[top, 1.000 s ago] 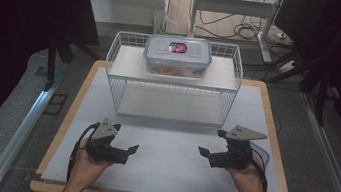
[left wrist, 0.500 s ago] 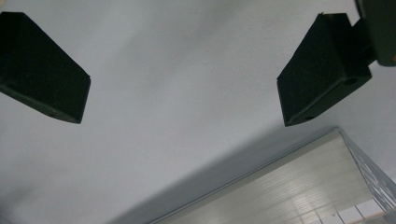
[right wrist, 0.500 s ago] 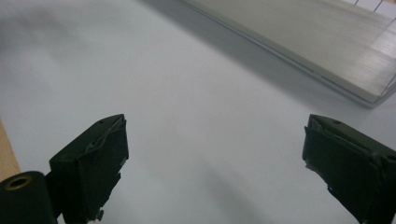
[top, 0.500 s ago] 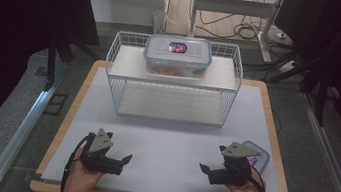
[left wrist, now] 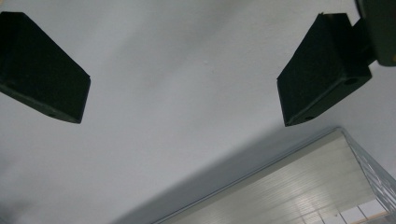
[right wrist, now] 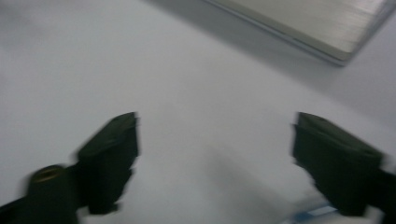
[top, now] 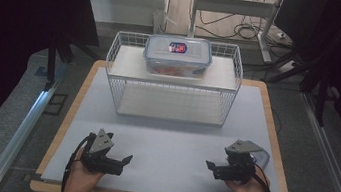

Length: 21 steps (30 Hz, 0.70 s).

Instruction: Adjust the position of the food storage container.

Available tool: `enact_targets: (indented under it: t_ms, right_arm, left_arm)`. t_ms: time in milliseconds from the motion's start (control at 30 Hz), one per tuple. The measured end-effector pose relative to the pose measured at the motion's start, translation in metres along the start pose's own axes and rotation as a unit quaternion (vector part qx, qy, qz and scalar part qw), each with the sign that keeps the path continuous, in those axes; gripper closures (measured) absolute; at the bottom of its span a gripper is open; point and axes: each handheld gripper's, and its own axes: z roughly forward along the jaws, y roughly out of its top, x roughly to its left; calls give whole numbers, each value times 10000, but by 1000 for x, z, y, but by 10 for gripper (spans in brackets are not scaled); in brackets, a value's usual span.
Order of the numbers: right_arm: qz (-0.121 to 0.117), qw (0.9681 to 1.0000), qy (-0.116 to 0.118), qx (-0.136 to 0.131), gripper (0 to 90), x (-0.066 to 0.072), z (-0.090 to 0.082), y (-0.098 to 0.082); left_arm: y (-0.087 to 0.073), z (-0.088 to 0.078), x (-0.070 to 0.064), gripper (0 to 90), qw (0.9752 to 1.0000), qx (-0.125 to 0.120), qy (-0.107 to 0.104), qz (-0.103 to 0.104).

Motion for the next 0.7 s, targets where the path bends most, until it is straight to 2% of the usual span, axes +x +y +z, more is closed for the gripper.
enact_targets:
  t_ms: [67, 133, 167, 267, 300, 367, 500, 700]
  right_arm:
    - [50, 10000, -84, -21, 442, -6, -8, 1]
    - [106, 9996, -267, -66, 606, -13, -18, -1]
    - [181, 9995, -242, -124, 678, -18, -22, -2]
    - [391, 9985, -299, -222, 849, -32, -34, -7]
    - [492, 9979, -362, -236, 879, -36, -37, -9]
    - [601, 9967, -458, -283, 896, -43, -43, -13]
    - [779, 9932, -794, -338, 897, -55, -56, -22]
    - [1140, 9841, -1332, -279, 897, -79, -71, -41]
  left_arm:
    - [0, 1, -1, 25, 10000, 21, -22, 17]
    - [-1, 2, -1, 25, 10000, 17, -44, 20]
    - [-1, 2, -2, 25, 10000, 19, -55, 21]
    - [0, 2, -3, 24, 10000, 8, -52, 42]
    - [0, 1, -3, 24, 10000, 3, -37, 59]
    - [0, 0, -3, 24, 10000, -40, -24, 51]
    - [0, 0, -1, 24, 10000, -38, -24, 29]
    - [-2, 2, -2, 25, 9999, 73, 57, 140]
